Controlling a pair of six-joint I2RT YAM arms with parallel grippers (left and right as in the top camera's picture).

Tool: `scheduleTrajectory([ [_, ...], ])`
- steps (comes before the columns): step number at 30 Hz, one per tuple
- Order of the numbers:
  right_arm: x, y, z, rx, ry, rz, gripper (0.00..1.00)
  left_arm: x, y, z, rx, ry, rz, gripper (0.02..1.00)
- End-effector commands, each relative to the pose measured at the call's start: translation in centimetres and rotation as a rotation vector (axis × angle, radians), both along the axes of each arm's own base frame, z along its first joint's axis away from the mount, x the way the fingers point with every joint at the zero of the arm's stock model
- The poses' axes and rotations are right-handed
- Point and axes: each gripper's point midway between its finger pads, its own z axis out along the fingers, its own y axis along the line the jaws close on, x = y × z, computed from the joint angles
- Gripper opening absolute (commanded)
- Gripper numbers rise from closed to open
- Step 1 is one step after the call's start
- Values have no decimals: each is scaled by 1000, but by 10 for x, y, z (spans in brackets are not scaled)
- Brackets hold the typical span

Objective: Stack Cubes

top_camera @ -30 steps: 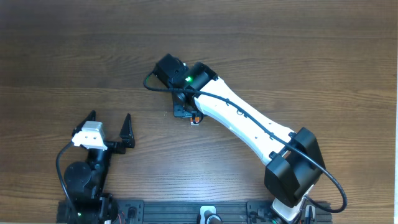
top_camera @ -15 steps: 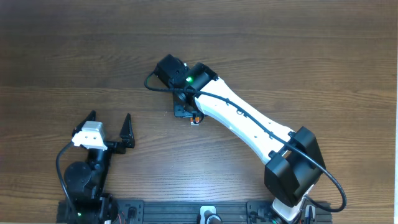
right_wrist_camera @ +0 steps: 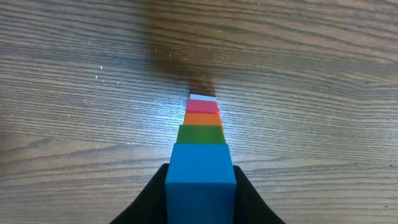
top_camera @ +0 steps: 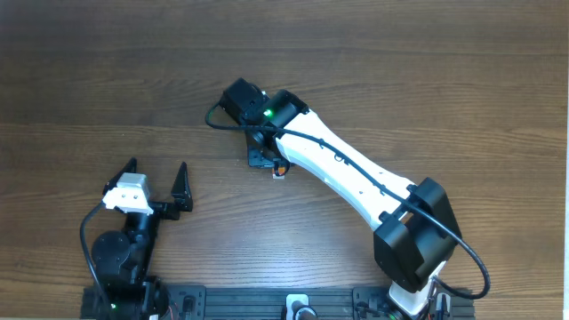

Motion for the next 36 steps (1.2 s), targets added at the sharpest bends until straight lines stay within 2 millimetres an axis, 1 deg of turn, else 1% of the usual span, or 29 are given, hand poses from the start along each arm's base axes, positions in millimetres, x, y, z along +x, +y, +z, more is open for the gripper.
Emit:
scheduleTrajectory([
  [1, 0, -3, -11, -16, 25, -17, 60, 0, 2, -3, 18, -1, 9, 1000],
  [7, 0, -3, -14, -20, 30, -17, 66, 0, 2, -3, 18, -1, 9, 998],
  [10, 0, -3, -14, -20, 30, -17, 95, 0, 2, -3, 18, -1, 9, 1000],
  [11, 0, -3, -14, -20, 30, -17, 115, 0, 2, -3, 18, -1, 9, 998],
  [12, 0, -3, -14, -20, 30, -17, 156, 0, 2, -2, 18, -1, 9, 1000],
  [13, 0, -3, -14, -20, 30, -17, 246, 0, 2, -2, 18, -1, 9, 1000],
  [14, 0, -3, -14, -20, 30, -18, 297, 0, 2, -2, 18, -1, 9, 1000],
  [17, 0, -3, -14, -21, 30, -18, 404, 0, 2, -3, 18, -1, 9, 1000],
  [24, 0, -3, -14, -20, 30, -18, 454, 0, 2, -2, 18, -1, 9, 1000],
  [25, 0, -3, -14, -20, 30, -18, 478, 0, 2, -2, 18, -1, 9, 1000],
  [29, 1, -4, -14, -20, 30, -22, 621, 0, 2, -2, 18, -1, 9, 998],
  [30, 2, -5, -14, -20, 30, -24, 682, 0, 2, -2, 18, -1, 9, 998],
  [32, 3, -6, -14, -20, 29, -28, 906, 0, 2, -3, 18, -1, 9, 1000],
  [33, 5, -7, -13, -19, 27, -24, 993, 0, 2, -2, 18, -1, 9, 1000],
  [36, 11, -8, -12, -11, 15, -12, 991, 0, 2, -3, 18, -1, 9, 1000],
])
